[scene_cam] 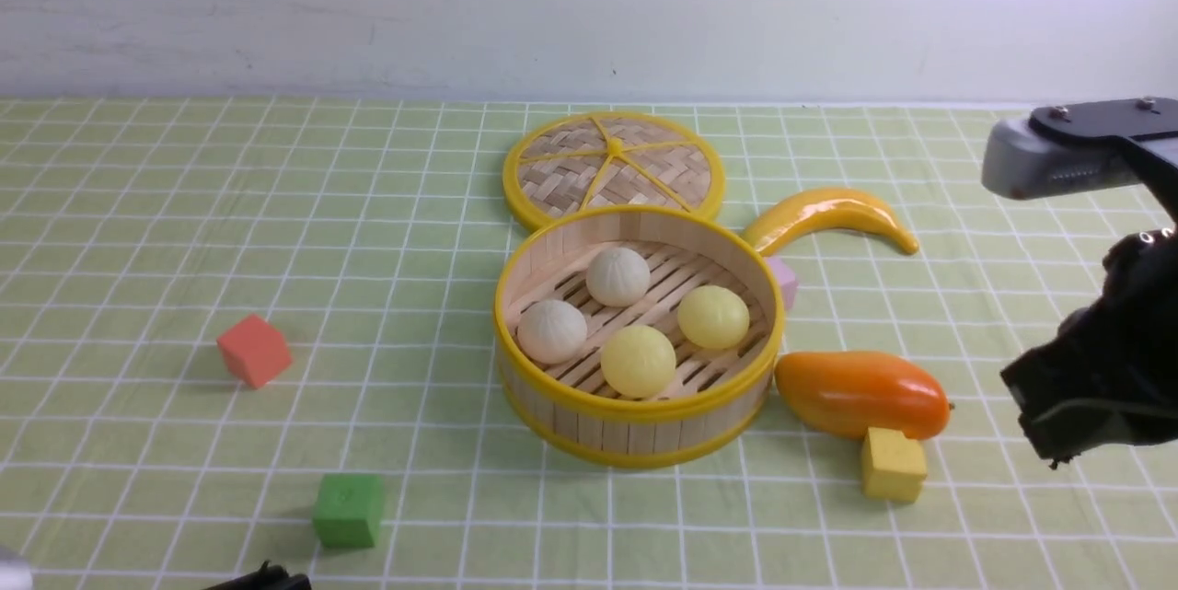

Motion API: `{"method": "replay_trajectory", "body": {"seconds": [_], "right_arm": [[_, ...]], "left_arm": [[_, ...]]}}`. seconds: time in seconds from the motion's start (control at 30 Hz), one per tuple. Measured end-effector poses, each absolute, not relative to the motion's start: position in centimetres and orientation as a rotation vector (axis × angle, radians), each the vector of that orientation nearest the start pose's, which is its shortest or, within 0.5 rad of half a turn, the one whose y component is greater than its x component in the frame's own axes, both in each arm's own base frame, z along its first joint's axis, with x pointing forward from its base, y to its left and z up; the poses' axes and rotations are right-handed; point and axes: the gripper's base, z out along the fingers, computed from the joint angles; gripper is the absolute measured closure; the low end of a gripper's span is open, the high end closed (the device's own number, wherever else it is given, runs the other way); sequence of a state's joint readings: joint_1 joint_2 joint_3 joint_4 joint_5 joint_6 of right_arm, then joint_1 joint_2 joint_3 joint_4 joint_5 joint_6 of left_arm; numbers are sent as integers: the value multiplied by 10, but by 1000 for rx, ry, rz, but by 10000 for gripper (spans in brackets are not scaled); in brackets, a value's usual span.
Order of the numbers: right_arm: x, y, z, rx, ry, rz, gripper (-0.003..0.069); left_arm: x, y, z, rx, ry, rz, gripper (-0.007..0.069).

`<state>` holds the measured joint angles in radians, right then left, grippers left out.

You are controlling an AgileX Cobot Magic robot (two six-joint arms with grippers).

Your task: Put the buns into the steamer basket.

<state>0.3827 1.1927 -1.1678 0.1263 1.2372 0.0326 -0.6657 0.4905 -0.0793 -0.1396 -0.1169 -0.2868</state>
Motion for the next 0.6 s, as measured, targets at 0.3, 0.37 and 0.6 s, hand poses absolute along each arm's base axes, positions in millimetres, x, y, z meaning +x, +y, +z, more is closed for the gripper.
{"method": "replay_trajectory", "body": {"seconds": [0.3, 0.37, 0.6], "right_arm": [[98, 24, 299, -275, 2084, 148, 666], [75, 16, 261, -201, 1983, 134, 666], [51, 8, 172, -49, 1913, 151, 664]], "left_arm": [[82, -62, 212, 209, 1833, -764, 494], [82, -62, 212, 209, 1833, -764, 491], [82, -62, 212, 209, 1833, -764, 491]]}}
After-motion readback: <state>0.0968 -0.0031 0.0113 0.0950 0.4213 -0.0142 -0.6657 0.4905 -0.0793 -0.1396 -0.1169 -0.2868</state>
